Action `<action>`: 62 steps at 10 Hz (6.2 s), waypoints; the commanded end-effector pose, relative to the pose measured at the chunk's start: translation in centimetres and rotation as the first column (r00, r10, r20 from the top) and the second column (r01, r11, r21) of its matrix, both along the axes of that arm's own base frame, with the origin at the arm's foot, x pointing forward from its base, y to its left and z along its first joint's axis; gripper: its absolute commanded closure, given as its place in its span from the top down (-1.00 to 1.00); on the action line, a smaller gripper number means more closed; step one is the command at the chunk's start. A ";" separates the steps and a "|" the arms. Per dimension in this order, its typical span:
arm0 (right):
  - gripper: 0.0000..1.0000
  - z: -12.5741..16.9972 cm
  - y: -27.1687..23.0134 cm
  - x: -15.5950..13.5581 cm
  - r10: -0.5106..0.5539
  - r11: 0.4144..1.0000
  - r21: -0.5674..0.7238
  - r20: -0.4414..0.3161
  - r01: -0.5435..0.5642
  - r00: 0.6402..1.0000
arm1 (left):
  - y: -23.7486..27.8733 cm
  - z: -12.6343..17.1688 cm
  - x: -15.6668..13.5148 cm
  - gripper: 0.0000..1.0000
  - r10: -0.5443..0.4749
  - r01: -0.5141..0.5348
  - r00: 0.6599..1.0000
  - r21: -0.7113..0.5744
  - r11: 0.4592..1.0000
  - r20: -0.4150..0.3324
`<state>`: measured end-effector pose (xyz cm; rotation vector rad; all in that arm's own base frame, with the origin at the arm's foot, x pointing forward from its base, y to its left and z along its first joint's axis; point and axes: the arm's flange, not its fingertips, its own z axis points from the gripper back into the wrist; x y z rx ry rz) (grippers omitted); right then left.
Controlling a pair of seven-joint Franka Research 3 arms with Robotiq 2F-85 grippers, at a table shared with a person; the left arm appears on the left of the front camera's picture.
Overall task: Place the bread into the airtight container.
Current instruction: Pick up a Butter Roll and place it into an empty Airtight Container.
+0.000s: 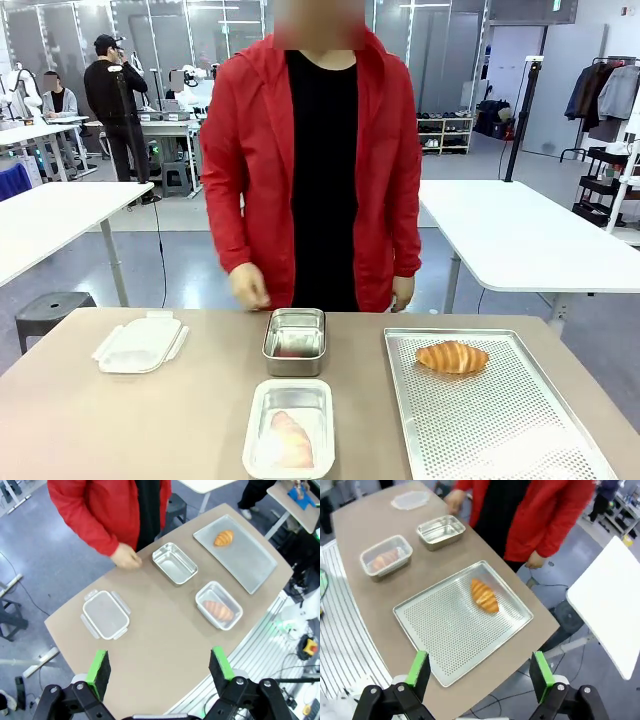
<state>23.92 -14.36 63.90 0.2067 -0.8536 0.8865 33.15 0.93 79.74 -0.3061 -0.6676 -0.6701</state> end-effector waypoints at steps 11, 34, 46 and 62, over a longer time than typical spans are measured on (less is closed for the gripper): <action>1.00 -14.5 15.7 20.7 0.334 0.728 -0.537 -0.266 -0.427 0.904 | -0.1 0.1 -0.1 1.00 -0.013 0.013 1.000 -0.007 1.000 0.002; 1.00 -32.9 20.8 35.7 0.221 0.775 -0.416 -0.528 -0.476 0.820 | -0.1 0.1 -0.1 1.00 -0.013 0.013 1.000 -0.007 1.000 0.002; -1.00 -23.5 25.2 34.0 0.197 0.786 -0.395 -0.569 -0.476 0.798 | -0.1 0.1 -0.1 1.00 -0.013 0.013 1.000 -0.007 1.000 0.002; -1.00 -22.1 51.9 32.3 0.169 0.799 -0.433 -0.505 -0.418 0.847 | -0.1 0.1 -0.1 1.00 -0.013 0.013 1.000 -0.007 1.000 0.002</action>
